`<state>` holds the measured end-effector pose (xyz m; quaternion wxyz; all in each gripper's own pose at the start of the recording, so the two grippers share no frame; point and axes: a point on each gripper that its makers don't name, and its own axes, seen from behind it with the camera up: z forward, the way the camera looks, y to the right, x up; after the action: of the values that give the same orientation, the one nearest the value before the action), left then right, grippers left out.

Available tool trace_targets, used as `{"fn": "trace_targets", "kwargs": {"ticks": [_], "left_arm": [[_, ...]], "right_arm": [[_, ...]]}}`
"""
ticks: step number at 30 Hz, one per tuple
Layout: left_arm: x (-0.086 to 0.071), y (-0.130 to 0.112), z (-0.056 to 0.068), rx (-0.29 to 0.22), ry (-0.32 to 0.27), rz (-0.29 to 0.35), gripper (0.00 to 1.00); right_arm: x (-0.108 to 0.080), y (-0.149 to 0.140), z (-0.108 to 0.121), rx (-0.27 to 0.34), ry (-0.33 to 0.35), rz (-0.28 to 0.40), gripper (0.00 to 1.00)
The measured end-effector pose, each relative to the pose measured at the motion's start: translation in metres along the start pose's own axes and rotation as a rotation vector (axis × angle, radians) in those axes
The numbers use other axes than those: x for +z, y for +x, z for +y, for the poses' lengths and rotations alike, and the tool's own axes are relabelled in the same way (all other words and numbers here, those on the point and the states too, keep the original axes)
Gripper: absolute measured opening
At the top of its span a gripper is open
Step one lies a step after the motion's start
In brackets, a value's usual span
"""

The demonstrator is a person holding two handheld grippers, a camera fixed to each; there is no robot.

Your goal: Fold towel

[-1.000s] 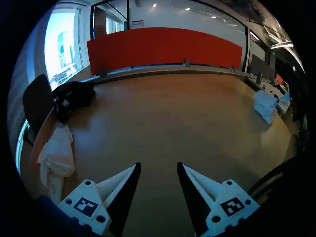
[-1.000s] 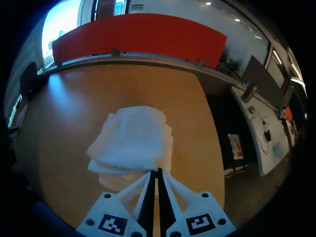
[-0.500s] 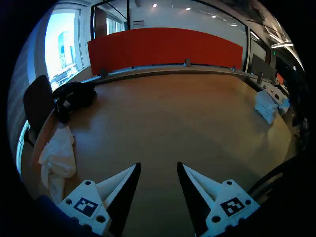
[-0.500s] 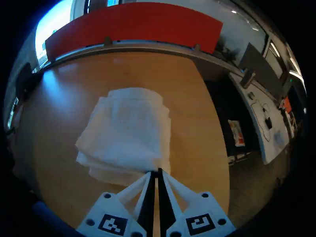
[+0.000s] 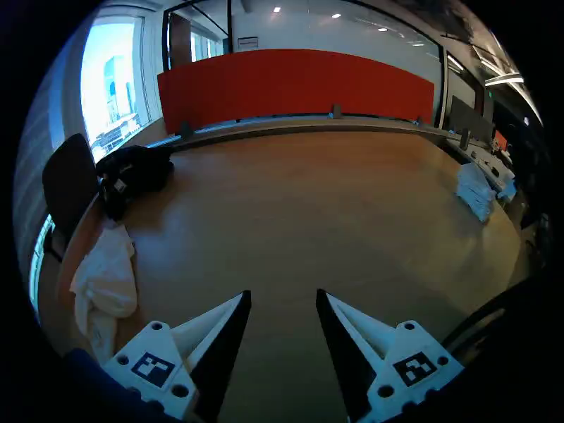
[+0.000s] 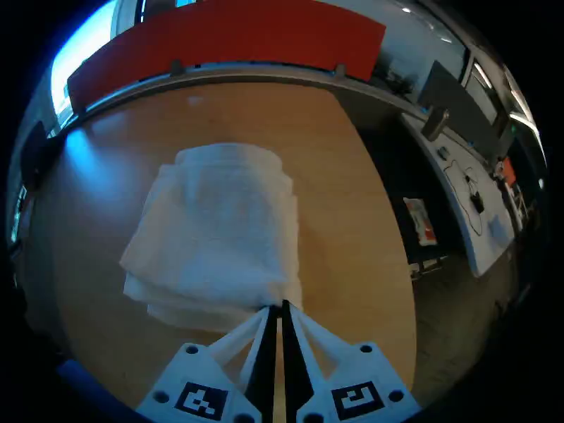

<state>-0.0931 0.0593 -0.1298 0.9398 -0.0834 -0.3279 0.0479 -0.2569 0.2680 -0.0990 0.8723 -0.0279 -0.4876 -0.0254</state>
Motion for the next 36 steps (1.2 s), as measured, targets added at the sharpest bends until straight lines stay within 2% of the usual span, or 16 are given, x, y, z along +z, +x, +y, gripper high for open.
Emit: {"fn": "trace_targets", "kwargs": {"ticks": [11,27,30,36], "left_arm": [[0.0,-0.002,0.001,0.001,-0.004,-0.002,0.67],[-0.003,-0.003,0.0,0.003,-0.004,0.001,0.67],[-0.003,-0.003,-0.001,0.002,-0.003,0.003,0.67],[-0.004,-0.002,-0.001,-0.005,0.0,0.004,0.67]], "right_arm": [[-0.003,0.004,-0.005,0.003,-0.003,0.016,0.05],[-0.003,-0.003,-0.001,0.007,-0.026,0.002,0.06],[-0.003,-0.002,-0.001,0.005,-0.033,0.002,0.1],[-0.01,-0.002,0.001,0.009,-0.057,0.02,0.35]]}}
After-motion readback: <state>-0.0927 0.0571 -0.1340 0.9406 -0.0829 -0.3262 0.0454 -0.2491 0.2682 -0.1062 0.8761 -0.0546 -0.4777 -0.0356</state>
